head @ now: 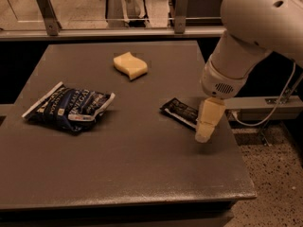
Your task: Move rxbar chocolate near blue chip bag
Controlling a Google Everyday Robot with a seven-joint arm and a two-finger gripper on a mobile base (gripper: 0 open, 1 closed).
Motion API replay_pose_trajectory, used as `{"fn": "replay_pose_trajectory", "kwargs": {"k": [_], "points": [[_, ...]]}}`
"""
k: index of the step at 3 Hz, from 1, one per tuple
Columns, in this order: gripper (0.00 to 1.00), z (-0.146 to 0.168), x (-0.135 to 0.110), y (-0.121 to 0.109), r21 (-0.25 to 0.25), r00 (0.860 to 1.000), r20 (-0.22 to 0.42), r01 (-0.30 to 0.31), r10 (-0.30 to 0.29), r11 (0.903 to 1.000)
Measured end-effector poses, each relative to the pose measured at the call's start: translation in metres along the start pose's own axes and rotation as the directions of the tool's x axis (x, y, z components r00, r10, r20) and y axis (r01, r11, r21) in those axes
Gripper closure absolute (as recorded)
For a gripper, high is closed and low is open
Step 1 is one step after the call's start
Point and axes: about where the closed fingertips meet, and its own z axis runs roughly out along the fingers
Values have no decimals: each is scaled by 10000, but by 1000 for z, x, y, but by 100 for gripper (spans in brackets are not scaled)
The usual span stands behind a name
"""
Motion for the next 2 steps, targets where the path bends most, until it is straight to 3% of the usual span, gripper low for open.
{"fn": "replay_pose_trajectory", "kwargs": {"k": [1,2], "points": [[16,23,-4,-3,-203,9999,112,-87,89,9998],[40,35,-6,-5,-332,9996,167,-200,206,9992]]}}
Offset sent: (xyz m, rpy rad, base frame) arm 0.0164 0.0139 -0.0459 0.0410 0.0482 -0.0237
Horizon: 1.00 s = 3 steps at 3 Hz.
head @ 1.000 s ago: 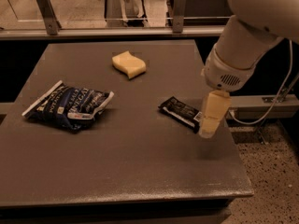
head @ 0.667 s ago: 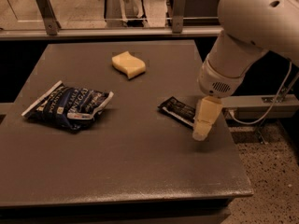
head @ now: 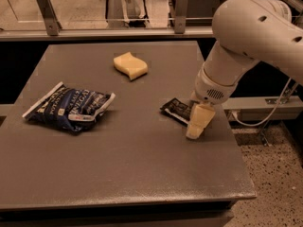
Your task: Move rxbar chocolate near blue chip bag
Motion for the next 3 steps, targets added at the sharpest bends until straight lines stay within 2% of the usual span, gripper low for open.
{"fn": "replay_pose_trajectory", "kwargs": {"k": [2,3], "points": [[87,-13,-3,-1,-9,10000,4,-2,2,10000],[100,-14,-5,0,-167,9997,235,32,-28,9999]]}}
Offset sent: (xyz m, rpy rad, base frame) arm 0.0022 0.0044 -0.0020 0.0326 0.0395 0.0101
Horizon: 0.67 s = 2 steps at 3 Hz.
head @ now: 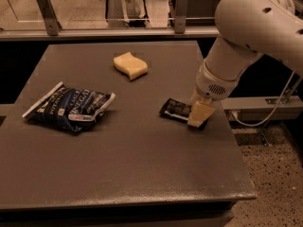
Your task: Move rxbar chocolate near blue chip bag
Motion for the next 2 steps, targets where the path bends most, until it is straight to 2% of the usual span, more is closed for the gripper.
{"fn": "replay_pose_trajectory", "kwargs": {"k": [2], "points": [[100,-21,-1,-4,132,9984,561,63,-70,9999]]}}
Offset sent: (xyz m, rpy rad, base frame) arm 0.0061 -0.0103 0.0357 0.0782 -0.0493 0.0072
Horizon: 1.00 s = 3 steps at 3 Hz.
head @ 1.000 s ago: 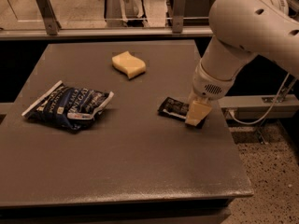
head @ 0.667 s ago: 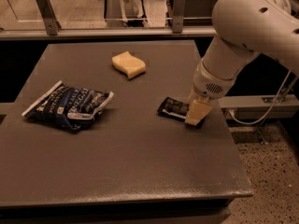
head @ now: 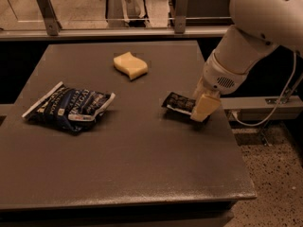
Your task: Move rxbar chocolate near blue chip bag
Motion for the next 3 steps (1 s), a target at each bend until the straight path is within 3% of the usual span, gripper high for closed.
{"fn": "replay_pose_trajectory", "kwargs": {"k": [2,3], "points": [[100,-38,-18,-5,338,9933,1075,396,-430,9986],[100,-38,-18,-5,339,9932,1084,399,-433,9986]]}}
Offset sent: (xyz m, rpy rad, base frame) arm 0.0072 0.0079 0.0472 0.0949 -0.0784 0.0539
